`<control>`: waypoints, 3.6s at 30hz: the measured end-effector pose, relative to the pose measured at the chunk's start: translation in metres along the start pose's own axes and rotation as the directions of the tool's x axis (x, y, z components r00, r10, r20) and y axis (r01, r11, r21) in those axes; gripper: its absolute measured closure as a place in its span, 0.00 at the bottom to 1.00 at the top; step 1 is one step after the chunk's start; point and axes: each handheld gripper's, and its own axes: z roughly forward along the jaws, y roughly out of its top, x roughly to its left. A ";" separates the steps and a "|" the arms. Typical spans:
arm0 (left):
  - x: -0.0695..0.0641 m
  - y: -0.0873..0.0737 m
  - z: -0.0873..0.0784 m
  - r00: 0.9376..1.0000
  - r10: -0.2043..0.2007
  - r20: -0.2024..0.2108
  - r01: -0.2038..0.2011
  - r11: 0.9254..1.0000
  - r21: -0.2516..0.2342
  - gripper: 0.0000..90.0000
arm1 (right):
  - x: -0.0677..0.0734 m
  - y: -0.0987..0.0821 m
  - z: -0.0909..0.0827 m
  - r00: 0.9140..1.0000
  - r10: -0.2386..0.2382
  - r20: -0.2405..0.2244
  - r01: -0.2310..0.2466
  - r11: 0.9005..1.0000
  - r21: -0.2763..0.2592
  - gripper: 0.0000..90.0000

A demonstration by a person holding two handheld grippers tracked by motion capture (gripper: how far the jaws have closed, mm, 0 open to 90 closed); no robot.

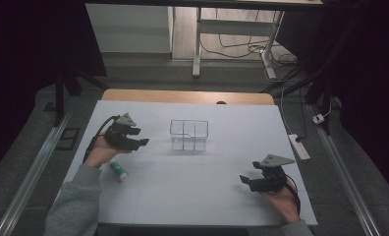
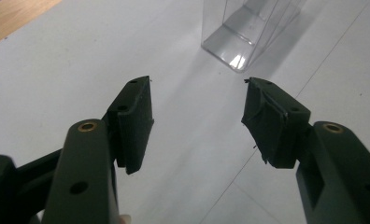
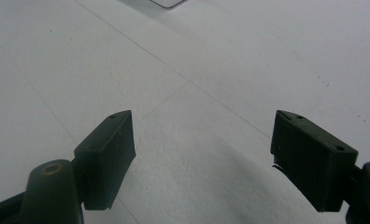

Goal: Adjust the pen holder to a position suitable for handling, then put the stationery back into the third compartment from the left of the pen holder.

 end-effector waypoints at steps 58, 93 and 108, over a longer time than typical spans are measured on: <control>0.027 -0.045 -0.026 0.933 0.346 0.099 -0.359 0.897 0.258 0.37 | 0.002 0.000 0.001 1.000 -0.012 -0.008 0.012 1.000 0.007 0.25; 0.016 -0.055 -0.007 0.708 0.614 0.349 -0.706 0.598 0.379 0.40 | 0.002 0.000 0.001 1.000 0.003 -0.016 -0.003 1.000 0.007 0.25; 0.016 -0.055 0.010 0.626 0.641 0.445 -0.779 0.486 0.395 0.62 | 0.001 -0.001 0.002 1.000 0.006 -0.014 -0.006 1.000 0.010 0.25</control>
